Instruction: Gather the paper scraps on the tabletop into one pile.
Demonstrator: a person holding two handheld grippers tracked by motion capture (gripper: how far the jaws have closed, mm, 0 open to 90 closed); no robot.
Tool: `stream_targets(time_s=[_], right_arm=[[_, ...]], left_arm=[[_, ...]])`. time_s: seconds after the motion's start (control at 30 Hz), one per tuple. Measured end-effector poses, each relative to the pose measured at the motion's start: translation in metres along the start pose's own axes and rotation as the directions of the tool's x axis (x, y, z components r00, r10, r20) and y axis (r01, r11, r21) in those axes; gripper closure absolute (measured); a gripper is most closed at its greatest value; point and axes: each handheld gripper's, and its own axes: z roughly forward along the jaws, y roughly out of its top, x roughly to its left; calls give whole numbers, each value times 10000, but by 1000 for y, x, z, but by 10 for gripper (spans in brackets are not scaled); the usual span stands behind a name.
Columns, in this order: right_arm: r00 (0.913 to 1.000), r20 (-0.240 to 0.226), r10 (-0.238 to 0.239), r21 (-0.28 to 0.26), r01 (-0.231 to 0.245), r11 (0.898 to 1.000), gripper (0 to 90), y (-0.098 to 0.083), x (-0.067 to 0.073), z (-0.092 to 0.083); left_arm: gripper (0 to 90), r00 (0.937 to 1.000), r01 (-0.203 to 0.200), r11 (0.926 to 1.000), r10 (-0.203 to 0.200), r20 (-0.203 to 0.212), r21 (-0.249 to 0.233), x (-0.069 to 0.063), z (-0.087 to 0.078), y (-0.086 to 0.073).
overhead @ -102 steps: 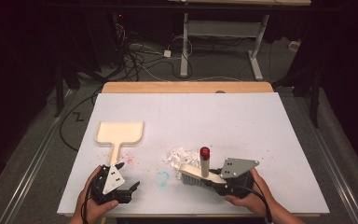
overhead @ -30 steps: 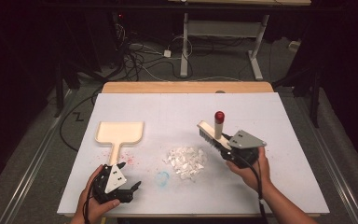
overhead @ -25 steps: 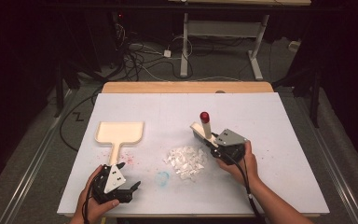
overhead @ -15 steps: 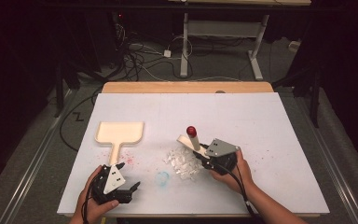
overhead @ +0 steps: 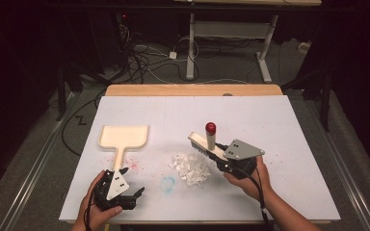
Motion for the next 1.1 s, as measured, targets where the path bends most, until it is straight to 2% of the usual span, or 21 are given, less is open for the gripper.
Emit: stream_targets(time_s=[0.13,0.3,0.4,0.5,0.6,0.7,0.73,0.87,0.93,0.97,1.07,1.1], right_arm=[[9994,-300,183,-504,-198,9985,677,6,-7,-26],[9961,-875,95,-385,-129,9992,677,1,-3,-57],[9898,-1400,254,-121,-274,9996,677,-9,2,-71],[9771,-2106,300,204,-263,9994,677,-20,8,-76],[9637,-2663,185,653,-11,9979,677,-28,19,-71],[9508,-3095,83,966,227,9951,677,-32,27,-59],[9498,-3128,14,1082,341,9935,677,-32,30,-54],[9545,-2981,-90,1081,432,9932,677,-31,31,-37],[9675,-2489,-442,1011,713,9923,678,-27,29,-29],[9695,-2376,-607,988,863,9914,678,-25,28,-24],[9726,-2282,-436,900,657,9938,678,-21,25,-10],[9714,-2327,-478,837,690,9941,678,-19,25,-8]], left_arm=[[167,10000,-31,10000,31,-24,57,-1,0,0],[167,10000,-50,10000,50,-7,81,-1,1,0],[167,10000,-66,9999,66,5,127,-2,1,1],[167,10000,-96,9999,96,17,129,-2,2,2],[167,9999,-138,9998,138,37,135,-3,2,3],[167,9999,-140,9998,140,55,114,-3,3,3],[167,9999,-137,9998,136,60,119,-3,3,3],[167,9999,-108,9999,107,70,134,-2,3,2],[167,9999,-137,9998,135,96,142,-2,4,2],[167,9999,-140,9998,138,100,166,-2,4,1],[167,9999,-155,9998,154,74,159,-2,4,2],[167,9999,-155,9998,154,40,135,-2,4,2]])
